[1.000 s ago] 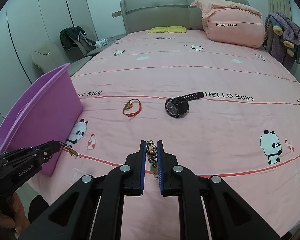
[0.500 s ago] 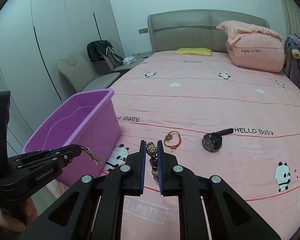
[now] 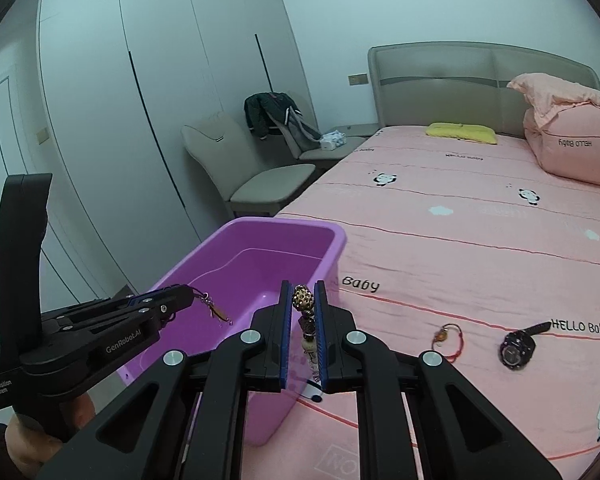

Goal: Organize jewelry
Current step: 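Carry keychain and beaded bracelet in both tools over the purple basin, then open both tools to drop the items into the basin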

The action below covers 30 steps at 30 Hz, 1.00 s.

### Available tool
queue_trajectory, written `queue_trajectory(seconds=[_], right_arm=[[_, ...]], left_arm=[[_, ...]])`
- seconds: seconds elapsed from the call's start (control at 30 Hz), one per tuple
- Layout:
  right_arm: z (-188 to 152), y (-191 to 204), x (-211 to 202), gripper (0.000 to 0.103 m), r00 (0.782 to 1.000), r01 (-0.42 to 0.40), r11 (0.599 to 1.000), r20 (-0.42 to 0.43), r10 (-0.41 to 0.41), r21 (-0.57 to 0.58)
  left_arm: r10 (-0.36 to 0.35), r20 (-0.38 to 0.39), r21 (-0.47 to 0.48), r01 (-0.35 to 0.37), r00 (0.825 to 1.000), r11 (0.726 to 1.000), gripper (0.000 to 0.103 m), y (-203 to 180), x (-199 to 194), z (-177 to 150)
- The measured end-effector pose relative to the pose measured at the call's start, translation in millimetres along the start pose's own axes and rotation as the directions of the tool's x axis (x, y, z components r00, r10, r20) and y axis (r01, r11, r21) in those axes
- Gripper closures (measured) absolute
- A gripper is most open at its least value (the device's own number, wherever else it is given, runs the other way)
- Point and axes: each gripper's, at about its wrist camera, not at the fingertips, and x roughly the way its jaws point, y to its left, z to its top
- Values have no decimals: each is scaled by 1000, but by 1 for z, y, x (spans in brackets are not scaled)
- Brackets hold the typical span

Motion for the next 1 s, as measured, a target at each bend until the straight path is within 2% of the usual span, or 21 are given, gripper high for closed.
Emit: queue_trajectory(seconds=[0.17, 0.43, 0.7, 1.0], right_arm=[[7, 33, 33, 92, 997, -66, 997, -40, 65, -30], [3, 66, 87, 93, 978, -146, 987, -161, 134, -64], [-7, 78, 136, 92, 947, -146, 986, -299, 116, -79], [-18, 77, 160, 92, 930, -102, 987, -364, 50, -123]], left_arm=[[58, -4, -40, -58, 998, 998, 97, 37, 9, 4], [100, -98, -108, -111, 990, 988, 97, 79, 43, -19], [137, -193, -147, -166, 972, 975, 97, 96, 74, -37], [167, -258, -158, -213, 951, 964, 97, 104, 91, -45]])
